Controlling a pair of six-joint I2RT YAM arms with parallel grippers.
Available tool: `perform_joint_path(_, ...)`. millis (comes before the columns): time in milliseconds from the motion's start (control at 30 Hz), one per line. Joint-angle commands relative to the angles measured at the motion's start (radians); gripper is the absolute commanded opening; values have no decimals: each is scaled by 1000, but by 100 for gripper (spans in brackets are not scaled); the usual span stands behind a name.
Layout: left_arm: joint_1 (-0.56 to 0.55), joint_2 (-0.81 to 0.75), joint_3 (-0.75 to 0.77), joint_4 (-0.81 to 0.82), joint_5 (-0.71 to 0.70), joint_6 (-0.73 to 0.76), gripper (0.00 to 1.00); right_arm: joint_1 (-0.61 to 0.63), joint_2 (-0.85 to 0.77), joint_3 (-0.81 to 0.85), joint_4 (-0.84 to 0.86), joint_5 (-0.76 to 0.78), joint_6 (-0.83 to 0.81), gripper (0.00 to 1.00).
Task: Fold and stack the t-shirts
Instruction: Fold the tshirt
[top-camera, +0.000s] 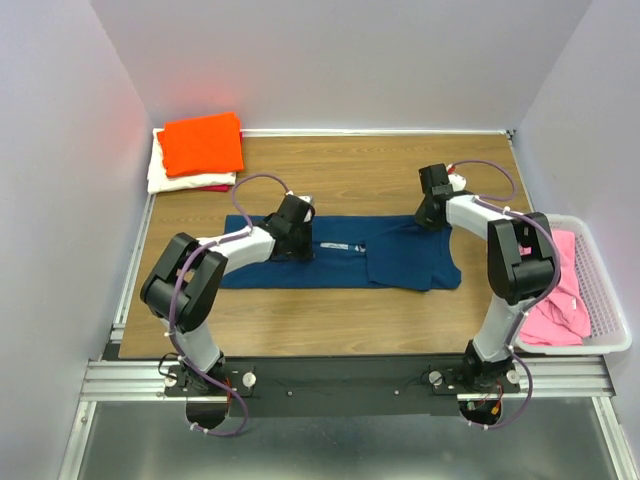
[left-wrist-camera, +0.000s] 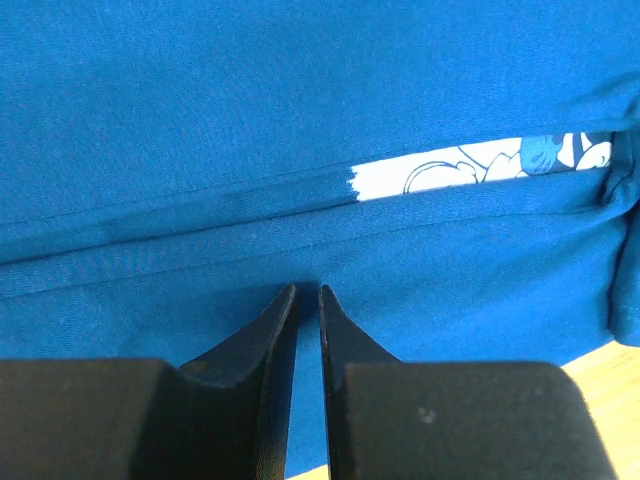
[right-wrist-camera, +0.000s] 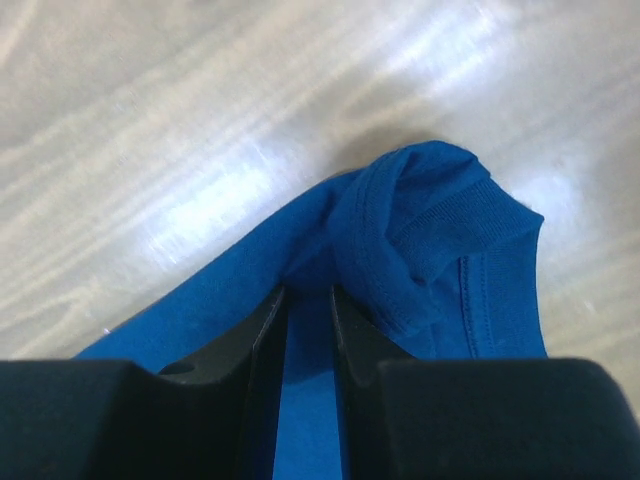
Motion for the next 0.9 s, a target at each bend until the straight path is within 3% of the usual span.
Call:
perform_joint_path(0,-10,31,-45,9,-50,-20,22,-7,90,40,-10,-40,-21,31)
perform_joint_path(133,-47,34,-51,11,-41,-32,22,-9,153,121,-10,-46,-54,31)
perform_joint_path(300,-120,28,-60,3,6,-74,22,-9,280,346,-11,-72,-135,32)
perform_joint_path(567,-281,81,60,57,94,-154,23,-6,554,727,-29,-322,-225,36)
perform_joint_path(733,-305,131,173,72,152,-119,28,13,616,880,-77,-390,-279,55)
perform_joint_path(867,-292,115,303,-12,102,-49,32,11,546,904,-114,-294,-291,69)
